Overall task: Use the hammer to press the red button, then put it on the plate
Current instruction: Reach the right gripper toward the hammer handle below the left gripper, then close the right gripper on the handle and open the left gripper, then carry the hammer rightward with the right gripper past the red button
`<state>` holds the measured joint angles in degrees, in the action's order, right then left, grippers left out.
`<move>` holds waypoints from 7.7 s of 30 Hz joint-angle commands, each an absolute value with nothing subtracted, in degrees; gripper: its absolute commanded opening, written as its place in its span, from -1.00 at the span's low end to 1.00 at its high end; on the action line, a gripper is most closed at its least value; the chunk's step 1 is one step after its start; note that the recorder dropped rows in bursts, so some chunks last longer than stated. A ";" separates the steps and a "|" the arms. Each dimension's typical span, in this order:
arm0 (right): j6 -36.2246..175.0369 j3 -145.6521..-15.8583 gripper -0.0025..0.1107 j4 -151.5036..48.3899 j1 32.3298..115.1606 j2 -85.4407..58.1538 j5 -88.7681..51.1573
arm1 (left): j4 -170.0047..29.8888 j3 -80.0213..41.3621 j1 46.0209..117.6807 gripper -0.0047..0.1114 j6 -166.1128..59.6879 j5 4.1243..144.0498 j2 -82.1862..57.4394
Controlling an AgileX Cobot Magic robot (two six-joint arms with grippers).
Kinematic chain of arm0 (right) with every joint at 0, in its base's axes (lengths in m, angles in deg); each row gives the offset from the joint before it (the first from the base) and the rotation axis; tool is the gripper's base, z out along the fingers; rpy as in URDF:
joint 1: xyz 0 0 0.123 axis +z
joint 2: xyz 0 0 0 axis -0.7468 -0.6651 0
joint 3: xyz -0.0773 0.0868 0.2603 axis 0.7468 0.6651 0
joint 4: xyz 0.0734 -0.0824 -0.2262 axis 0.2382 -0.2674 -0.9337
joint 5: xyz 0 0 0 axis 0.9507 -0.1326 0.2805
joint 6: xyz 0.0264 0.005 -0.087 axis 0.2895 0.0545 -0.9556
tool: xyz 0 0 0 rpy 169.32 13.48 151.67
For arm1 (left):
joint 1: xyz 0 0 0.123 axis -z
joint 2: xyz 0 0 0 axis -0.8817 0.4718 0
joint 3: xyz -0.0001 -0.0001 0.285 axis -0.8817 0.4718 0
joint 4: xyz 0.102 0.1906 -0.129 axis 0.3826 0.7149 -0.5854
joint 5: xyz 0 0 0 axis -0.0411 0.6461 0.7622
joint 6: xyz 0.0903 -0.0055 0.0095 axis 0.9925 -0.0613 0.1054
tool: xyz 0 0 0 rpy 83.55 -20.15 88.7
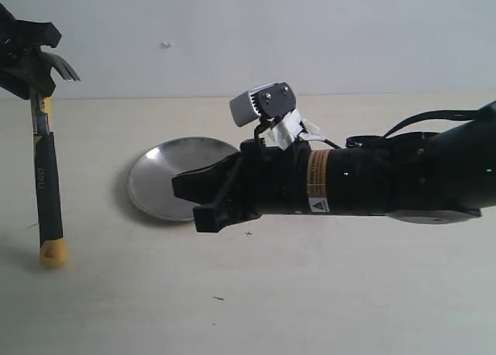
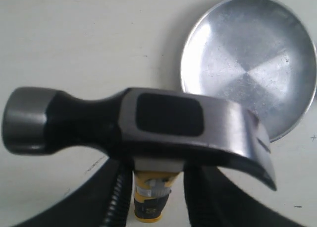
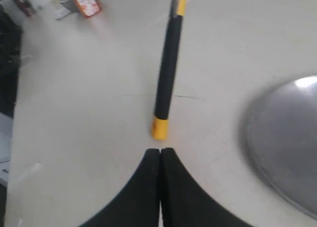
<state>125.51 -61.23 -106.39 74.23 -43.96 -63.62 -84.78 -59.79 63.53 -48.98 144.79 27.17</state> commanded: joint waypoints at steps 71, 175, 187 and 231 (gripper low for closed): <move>155.28 -103.13 0.18 -119.56 83.59 -77.19 -58.32 | -87.91 -59.15 63.74 -0.92 -49.81 144.05 30.23; 169.71 -115.09 -0.96 -124.38 86.23 -83.97 -61.83 | -61.59 -59.27 63.60 -0.04 -49.93 144.05 22.69; 178.20 -115.09 -0.96 -136.93 86.23 -77.95 -56.25 | -60.94 -58.38 53.81 -0.63 -53.19 144.05 17.45; 186.19 -40.77 -0.96 -150.29 72.17 -6.66 -15.66 | -142.72 28.76 55.47 -0.92 -10.99 90.95 -58.70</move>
<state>186.72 -41.08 -150.73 72.48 -7.80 -17.17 -140.61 24.63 55.16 -11.18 93.04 -55.07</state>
